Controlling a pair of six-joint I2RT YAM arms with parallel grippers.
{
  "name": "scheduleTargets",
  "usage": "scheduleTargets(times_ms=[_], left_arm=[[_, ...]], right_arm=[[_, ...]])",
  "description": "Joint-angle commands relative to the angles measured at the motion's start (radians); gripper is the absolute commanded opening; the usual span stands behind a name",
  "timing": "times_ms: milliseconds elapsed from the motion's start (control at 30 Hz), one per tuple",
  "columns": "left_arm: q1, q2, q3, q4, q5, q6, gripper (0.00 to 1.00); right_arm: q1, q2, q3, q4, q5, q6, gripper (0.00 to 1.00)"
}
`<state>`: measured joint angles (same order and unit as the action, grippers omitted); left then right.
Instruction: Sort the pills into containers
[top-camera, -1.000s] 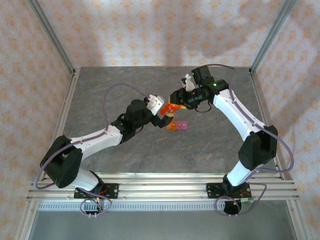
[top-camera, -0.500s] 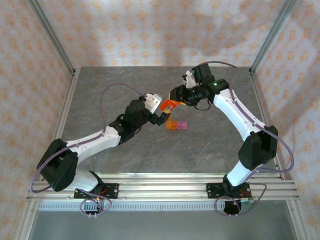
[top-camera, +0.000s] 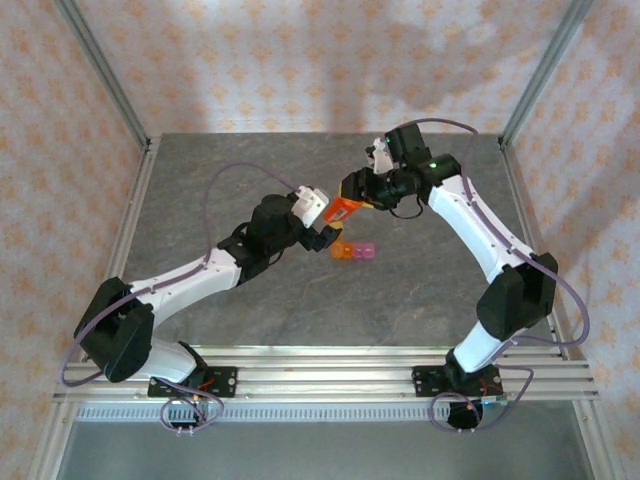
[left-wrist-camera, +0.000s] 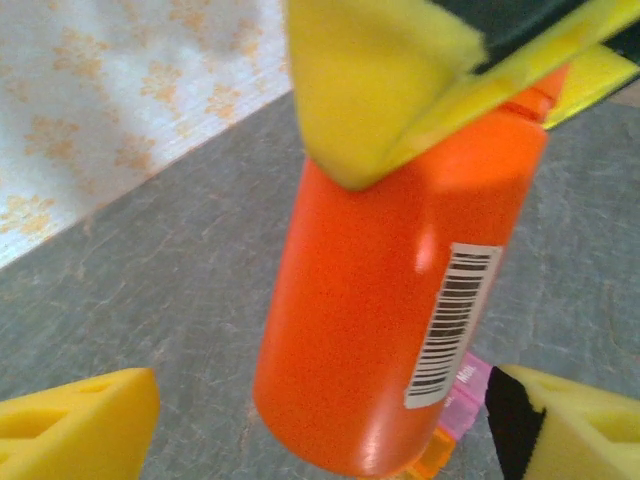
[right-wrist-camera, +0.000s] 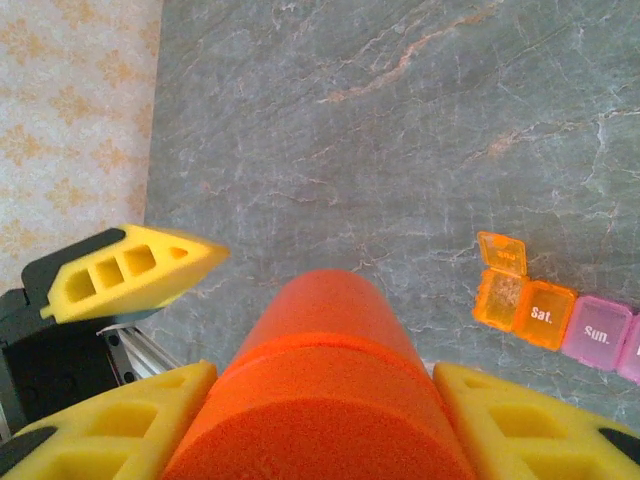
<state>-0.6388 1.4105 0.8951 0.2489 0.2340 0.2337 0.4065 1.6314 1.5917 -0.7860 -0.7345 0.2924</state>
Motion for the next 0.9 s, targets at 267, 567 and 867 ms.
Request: scheduleTargets(times_ms=[267, 567, 867], left_arm=[[0.006, 0.064, 0.075, -0.037, 0.112, -0.018, 0.64], [0.007, 0.083, 0.094, -0.022, 0.136, -0.052, 0.58], [0.008, 0.078, 0.085, 0.013, 0.16, -0.095, 0.5]], right_arm=[[-0.005, -0.003, -0.013, 0.032, -0.109, 0.004, 0.42], [-0.006, -0.016, -0.044, 0.045, -0.122, 0.009, 0.42], [-0.005, -0.027, -0.078, 0.1, -0.156, 0.054, 0.42]])
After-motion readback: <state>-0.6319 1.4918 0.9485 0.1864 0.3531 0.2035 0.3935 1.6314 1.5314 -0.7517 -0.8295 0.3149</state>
